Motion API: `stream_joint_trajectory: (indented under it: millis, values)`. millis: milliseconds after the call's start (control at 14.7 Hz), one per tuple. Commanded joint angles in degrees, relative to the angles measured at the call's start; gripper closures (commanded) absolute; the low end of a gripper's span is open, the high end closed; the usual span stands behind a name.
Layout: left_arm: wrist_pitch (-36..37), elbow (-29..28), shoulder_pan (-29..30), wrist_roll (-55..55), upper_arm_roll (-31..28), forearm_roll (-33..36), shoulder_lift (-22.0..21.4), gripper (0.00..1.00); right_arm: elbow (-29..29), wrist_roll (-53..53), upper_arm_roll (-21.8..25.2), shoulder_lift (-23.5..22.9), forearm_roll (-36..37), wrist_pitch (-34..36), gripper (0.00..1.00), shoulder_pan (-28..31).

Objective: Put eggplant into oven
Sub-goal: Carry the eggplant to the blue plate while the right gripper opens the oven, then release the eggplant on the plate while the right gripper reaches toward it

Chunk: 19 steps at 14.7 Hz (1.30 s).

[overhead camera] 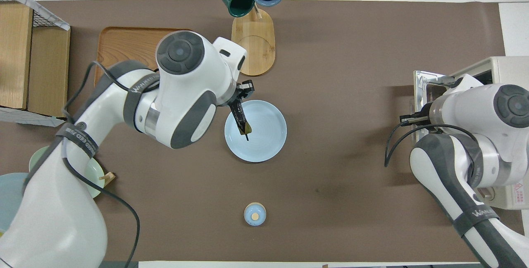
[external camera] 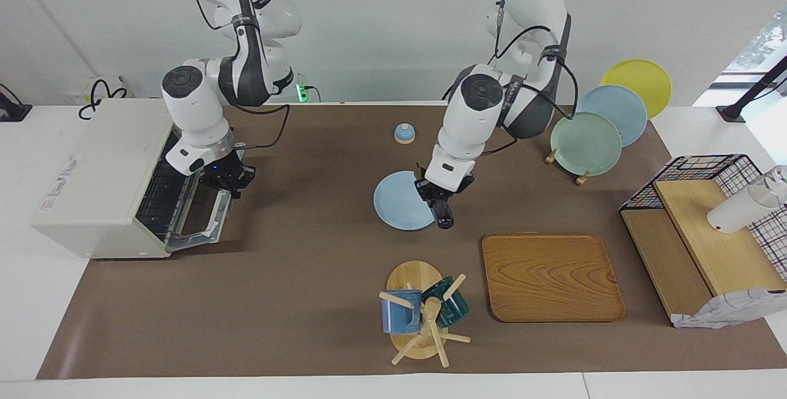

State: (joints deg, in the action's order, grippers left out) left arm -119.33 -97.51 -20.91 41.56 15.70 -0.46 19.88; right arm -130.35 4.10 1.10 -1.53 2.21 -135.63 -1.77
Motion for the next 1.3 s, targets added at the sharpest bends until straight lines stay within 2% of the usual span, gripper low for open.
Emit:
stream_joint_trajectory:
  millis: [0,136,273,477,545,614,682,886,1023,1091,1227]
  values:
    - [-4.16,-8.57,-3.25,-6.91,-1.02,-1.48,-3.63,1.0,-1.22,1.88,2.24,-4.43,2.54,-5.61,1.0,3.26]
    - [-5.38,-9.71,-5.54,-8.16,-1.11,-1.57,-3.01,1.0,-1.31,1.96,2.16,-7.24,2.36,-7.1,1.0,3.35]
    - [-6.97,-10.42,-5.9,-8.51,-1.11,-1.57,-2.04,1.0,-1.05,1.7,1.89,-8.05,2.02,-8.08,1.0,3.17]
    - [-7.94,-10.68,-5.99,-9.57,-1.11,-1.57,-1.16,1.0,0.52,1.7,-1.43,-8.05,-5.61,-6.68,1.0,3.08]
    - [-8.03,-10.68,-5.99,-9.04,-1.11,-1.57,-1.07,1.0,1.23,1.79,-2.4,-7.44,-6.07,-4.41,1.0,3.08]
    - [-7.94,-10.6,-5.99,-8.34,-1.11,-1.57,-1.07,0.23,2.8,2.05,-3.98,-6.21,-6.07,-0.38,1.0,3.08]
    - [-7.68,-10.33,-5.9,-7.73,-1.11,-1.57,-1.25,0.0,4.04,2.05,-4.61,-4.2,-6.07,4.53,1.0,3.17]
    - [-2.69,-8.58,-2.32,-8.42,-1.11,-1.65,-3.7,0.0,10.7,2.4,-4.09,1.17,-5.29,19.46,1.0,4.13]
    - [1.01,-6.3,0.85,-8.86,-1.11,-1.74,-4.93,0.0,17.02,2.4,-3.91,2.49,-2.93,29.93,1.0,5.71]
    - [2.07,-5.42,3.22,-9.39,-1.11,-1.74,-5.64,0.0,19.93,2.49,-4.0,2.93,-0.3,33.98,0.96,5.89]
    - [2.34,-3.66,7.87,-10.96,-1.11,-2.53,-6.26,0.0,23.72,2.49,-4.17,4.42,3.75,39.62,0.8,5.9]
